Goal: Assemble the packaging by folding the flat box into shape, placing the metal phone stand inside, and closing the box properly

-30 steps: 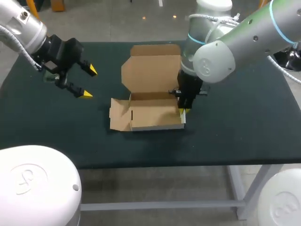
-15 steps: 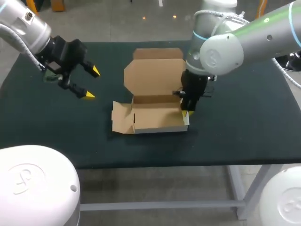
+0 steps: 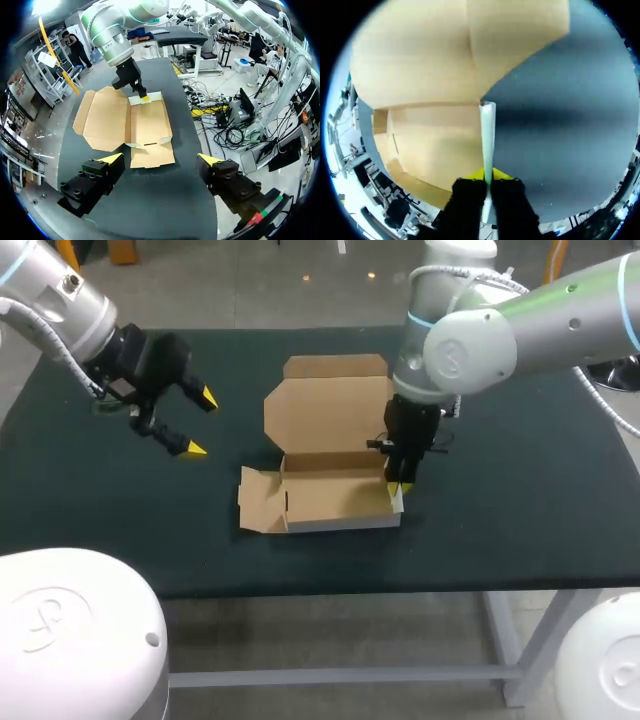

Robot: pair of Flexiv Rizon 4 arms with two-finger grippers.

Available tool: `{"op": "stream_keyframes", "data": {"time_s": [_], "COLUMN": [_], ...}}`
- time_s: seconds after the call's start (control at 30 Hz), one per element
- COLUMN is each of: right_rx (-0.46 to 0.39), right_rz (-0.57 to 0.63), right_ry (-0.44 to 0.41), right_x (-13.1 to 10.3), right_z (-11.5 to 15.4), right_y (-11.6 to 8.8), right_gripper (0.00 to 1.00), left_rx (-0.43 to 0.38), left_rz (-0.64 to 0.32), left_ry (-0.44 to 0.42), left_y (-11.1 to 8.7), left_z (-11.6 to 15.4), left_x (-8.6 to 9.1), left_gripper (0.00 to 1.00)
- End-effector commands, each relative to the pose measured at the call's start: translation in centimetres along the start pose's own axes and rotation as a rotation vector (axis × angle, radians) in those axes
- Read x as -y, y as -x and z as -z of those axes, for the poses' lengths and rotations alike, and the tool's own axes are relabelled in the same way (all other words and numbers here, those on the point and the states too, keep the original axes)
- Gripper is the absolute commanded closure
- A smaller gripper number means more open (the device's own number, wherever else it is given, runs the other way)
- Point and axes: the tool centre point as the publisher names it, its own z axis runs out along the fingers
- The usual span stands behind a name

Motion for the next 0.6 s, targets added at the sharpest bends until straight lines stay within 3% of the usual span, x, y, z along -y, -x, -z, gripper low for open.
{"op": "stream_keyframes", "data": {"time_s": [0.03, 0.6], "right_rx": [0.007, 0.022], "right_rz": [-0.001, -0.033], "right_ry": [-0.012, -0.02], "right_x": [-0.3, -0.49], "right_z": [0.08, -0.51], "right_y": [-0.22, -0.49], "right_gripper": [1.0, 1.0], "left_rx": [-0.002, -0.002], "left_rz": [0.0, 0.0], "left_ry": [0.001, 0.001], "left_y": [0.04, 0.04], "left_z": [0.02, 0.02], "left_x": [-0.11, -0.11], "left_gripper": [0.0, 0.0]}}
